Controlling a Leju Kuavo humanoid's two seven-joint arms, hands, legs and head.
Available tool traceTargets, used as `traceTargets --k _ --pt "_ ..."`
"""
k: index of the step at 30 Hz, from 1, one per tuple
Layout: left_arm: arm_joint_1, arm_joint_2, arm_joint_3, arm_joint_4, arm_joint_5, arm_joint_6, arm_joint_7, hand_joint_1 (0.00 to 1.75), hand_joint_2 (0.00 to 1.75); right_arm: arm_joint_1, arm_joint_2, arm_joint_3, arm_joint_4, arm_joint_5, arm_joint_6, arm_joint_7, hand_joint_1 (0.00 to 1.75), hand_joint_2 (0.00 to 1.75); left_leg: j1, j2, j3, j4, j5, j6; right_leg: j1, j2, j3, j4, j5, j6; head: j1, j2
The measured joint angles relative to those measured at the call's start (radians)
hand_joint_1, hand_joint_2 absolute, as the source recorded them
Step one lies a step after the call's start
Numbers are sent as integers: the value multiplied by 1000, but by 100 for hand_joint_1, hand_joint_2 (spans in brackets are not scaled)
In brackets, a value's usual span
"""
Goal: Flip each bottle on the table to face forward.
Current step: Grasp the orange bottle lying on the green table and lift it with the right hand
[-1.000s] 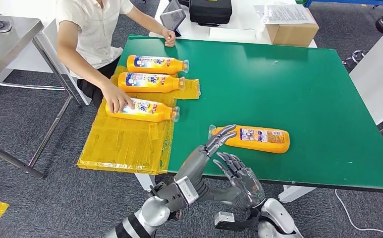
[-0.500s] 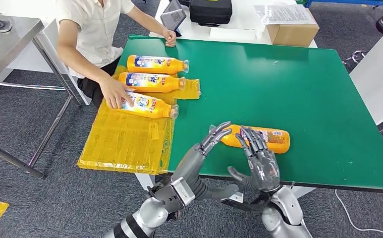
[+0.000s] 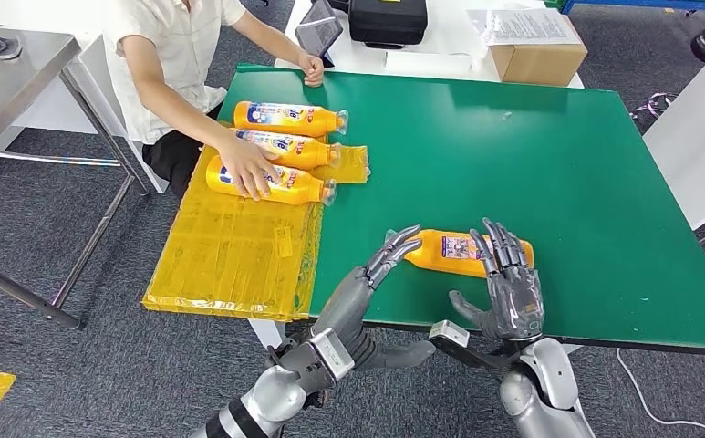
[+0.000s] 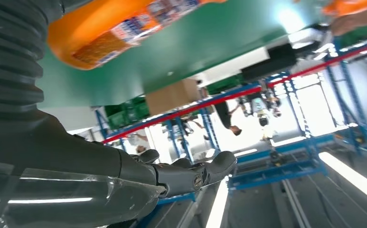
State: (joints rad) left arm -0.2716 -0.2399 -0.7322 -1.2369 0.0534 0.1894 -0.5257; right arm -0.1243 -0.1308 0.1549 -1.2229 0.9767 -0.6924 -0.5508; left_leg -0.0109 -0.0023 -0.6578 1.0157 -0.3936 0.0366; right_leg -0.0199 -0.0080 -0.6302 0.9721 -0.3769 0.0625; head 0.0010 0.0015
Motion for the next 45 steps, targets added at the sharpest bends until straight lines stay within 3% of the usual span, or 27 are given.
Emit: traceTargets --k 9,20,25,29,38,45 --pt "3 2 2 -4 8 -39 1 0 175 -149 -39 -44 252 -7 12 15 0 175 0 0 0 0 0 0 0 0 0 0 1 0 0 0" --pt "-14 -3 2 0 29 -66 8 0 175 -312 -39 -18 531 17 60 62 0 175 0 0 0 0 1 1 0 0 0 0 0 0 0 0" --pt "-18 -5 1 1 36 -76 16 0 175 -351 -35 7 623 33 162 129 0 175 0 0 0 0 1 1 0 0 0 0 0 0 0 0" --pt "-18 -6 1 1 40 -79 22 0 175 -375 -40 23 666 35 222 152 0 175 0 0 1 0 1 0 0 0 0 0 0 0 0 0" --pt "-18 -6 1 1 40 -81 24 0 175 -396 -44 37 701 36 232 161 0 175 0 0 2 0 1 1 0 0 2 0 0 0 0 0" --pt "-18 -6 2 1 40 -89 32 0 175 -404 -62 67 708 126 169 292 0 175 0 -1 3 0 1 1 0 -1 3 0 0 0 0 0"
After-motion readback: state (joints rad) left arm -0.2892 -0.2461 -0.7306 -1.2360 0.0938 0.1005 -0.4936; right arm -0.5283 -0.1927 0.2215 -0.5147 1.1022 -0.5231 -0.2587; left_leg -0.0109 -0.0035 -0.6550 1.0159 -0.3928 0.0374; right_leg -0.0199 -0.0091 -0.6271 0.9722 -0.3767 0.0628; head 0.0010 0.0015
